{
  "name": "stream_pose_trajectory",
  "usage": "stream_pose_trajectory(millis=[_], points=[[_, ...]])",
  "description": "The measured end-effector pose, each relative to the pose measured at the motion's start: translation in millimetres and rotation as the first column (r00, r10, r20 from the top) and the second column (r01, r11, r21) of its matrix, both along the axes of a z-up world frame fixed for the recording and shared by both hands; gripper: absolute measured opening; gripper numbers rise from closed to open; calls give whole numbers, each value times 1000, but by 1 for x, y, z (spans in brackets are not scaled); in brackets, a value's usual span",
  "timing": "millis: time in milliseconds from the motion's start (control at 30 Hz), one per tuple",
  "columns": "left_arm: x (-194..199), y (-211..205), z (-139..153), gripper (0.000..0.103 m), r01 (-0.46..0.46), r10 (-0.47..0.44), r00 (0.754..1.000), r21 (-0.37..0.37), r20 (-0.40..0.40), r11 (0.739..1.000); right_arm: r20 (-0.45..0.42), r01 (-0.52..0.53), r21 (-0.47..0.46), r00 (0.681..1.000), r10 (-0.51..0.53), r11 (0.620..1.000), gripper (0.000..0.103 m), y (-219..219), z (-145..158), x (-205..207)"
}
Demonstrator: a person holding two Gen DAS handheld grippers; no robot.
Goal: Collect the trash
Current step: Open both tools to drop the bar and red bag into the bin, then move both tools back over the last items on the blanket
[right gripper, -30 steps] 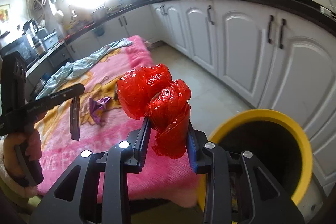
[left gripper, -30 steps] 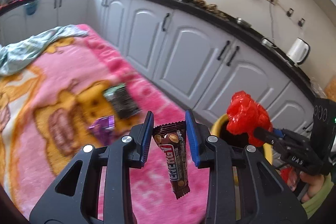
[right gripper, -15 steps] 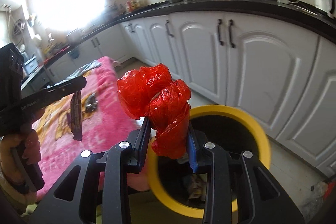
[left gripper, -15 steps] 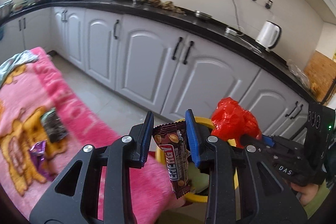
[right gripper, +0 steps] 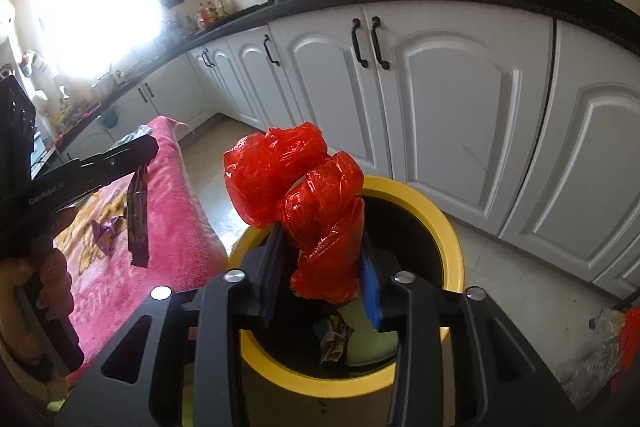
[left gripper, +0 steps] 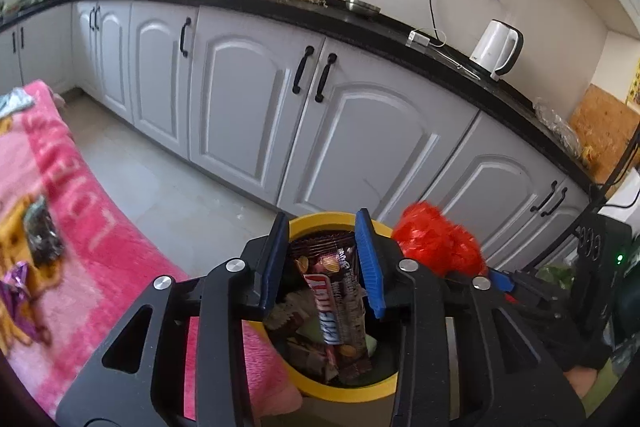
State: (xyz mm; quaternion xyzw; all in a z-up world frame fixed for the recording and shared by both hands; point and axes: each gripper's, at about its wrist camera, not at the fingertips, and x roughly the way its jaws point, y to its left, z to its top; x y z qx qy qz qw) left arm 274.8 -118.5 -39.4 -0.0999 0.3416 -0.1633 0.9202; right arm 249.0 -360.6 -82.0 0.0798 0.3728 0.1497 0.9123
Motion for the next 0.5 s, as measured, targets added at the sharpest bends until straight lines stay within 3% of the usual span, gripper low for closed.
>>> stream_pose_trajectory(millis=[33,67,267,333,500], points=[[1,0,-2,55,-1,1,1000,-5,-5,1000,3,24,-8,1000,-24,1000,61,-1,-1,0],[1,0,-4,60,-3,3,1000,-6,-8,1000,5,31,-12,1000,-31,999,62,-1,-2,0],[-1,24,-11,68,-57,57,998,-19,-32,998,20,26,-27,999,-25,999,69,6,3,1],[-5,41,-10,75,-104,104,994,-8,-25,995,32,-3,-43,999,4,999,69,20,6,1],[-15,89,-13,78,-219,220,975,25,-26,975,45,-96,-46,994,98,994,70,61,15,3]])
